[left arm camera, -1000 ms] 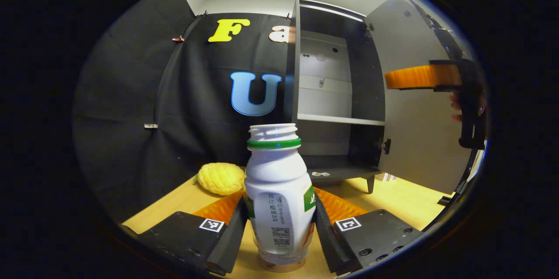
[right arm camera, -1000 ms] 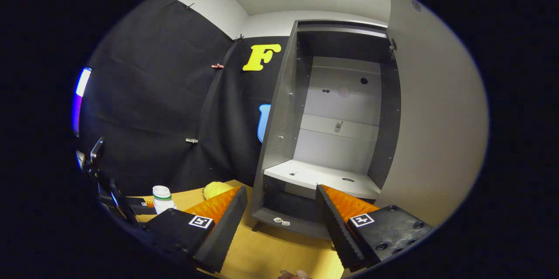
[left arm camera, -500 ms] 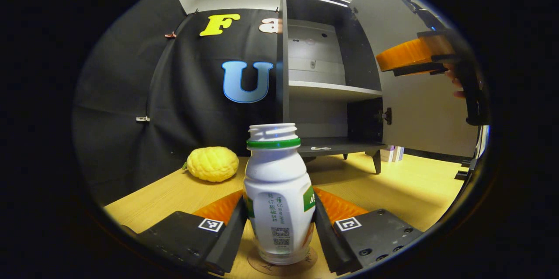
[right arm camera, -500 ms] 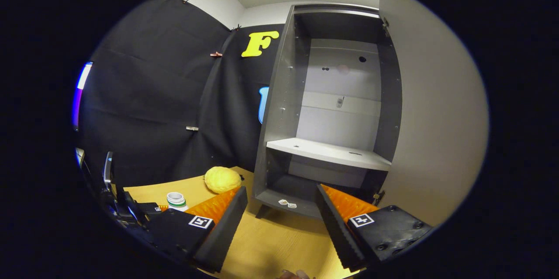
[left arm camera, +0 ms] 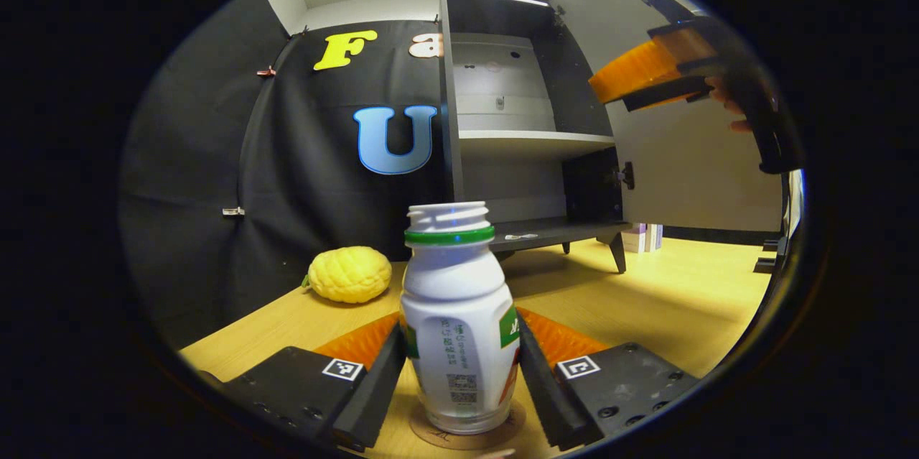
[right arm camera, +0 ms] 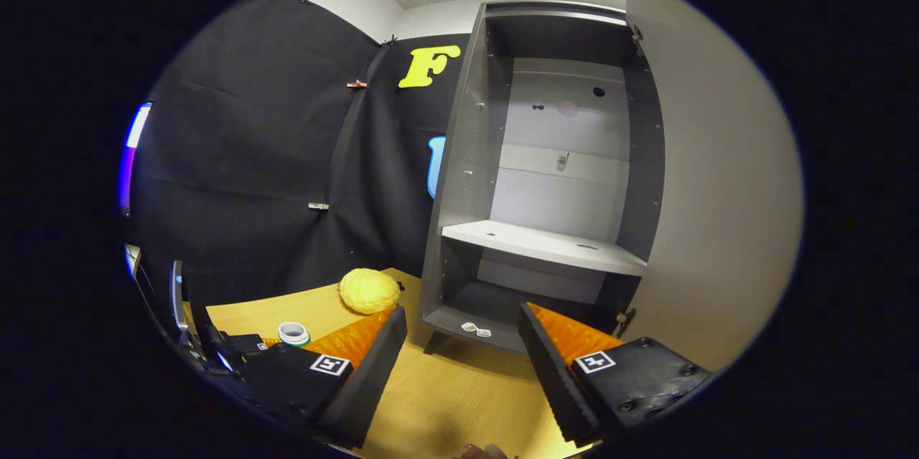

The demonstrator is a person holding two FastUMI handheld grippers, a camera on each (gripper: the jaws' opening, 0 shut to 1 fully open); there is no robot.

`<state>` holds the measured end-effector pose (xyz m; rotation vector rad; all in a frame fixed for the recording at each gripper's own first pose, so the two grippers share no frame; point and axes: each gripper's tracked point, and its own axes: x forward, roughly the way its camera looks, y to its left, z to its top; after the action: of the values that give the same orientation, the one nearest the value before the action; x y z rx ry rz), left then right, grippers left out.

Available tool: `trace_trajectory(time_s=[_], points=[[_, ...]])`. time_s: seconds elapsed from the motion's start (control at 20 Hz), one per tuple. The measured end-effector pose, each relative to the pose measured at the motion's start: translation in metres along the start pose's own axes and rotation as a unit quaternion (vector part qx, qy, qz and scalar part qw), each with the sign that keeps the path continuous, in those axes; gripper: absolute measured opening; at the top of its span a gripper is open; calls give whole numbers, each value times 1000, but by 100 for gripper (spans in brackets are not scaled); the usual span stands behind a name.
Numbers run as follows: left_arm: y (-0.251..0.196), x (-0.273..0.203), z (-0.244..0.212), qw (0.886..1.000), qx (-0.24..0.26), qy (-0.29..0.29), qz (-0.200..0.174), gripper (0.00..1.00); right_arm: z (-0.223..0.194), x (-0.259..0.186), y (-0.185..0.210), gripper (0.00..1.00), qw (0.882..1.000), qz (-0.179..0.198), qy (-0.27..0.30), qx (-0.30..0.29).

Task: Open the cabinet door with the right hand, grasp the bottle in the cabinet with the left hand and place it on the coaster, then close the cabinet door with the right hand.

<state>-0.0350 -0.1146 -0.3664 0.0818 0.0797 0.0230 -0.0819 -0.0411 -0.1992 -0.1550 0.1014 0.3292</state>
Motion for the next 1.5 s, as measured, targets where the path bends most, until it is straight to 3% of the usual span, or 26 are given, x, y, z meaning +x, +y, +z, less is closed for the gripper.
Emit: trace_trajectory(time_s=[0.1, 0.25, 0.5, 0.85, 1.05, 1.15, 1.35, 1.5], points=[[1, 2, 6, 1000, 12, 1, -3, 99, 9, -1, 0, 98, 1000, -3, -7, -5], [5, 2, 31, 1000, 9, -9, -5, 95, 26, -6, -3, 98, 1000, -14, -11, -9], [24, -7, 127, 999, -2, -44, 3, 95, 77, -41, -18, 97, 999, -52, -3, 3], [19, -36, 245, 994, -69, -28, -78, 99, 153, -99, -39, 100, 993, -112, -25, 3], [25, -39, 292, 991, -52, -40, -114, 96, 190, -161, -78, 94, 975, -213, -57, -8], [24, -38, 304, 990, -40, -42, -131, 96, 196, -193, -104, 97, 964, -258, -61, -3], [15, -41, 313, 988, -28, -30, -150, 99, 202, -254, -135, 94, 948, -311, -60, 15], [2, -36, 317, 987, -45, -21, -150, 99, 196, -279, -180, 97, 937, -346, -52, -10]])
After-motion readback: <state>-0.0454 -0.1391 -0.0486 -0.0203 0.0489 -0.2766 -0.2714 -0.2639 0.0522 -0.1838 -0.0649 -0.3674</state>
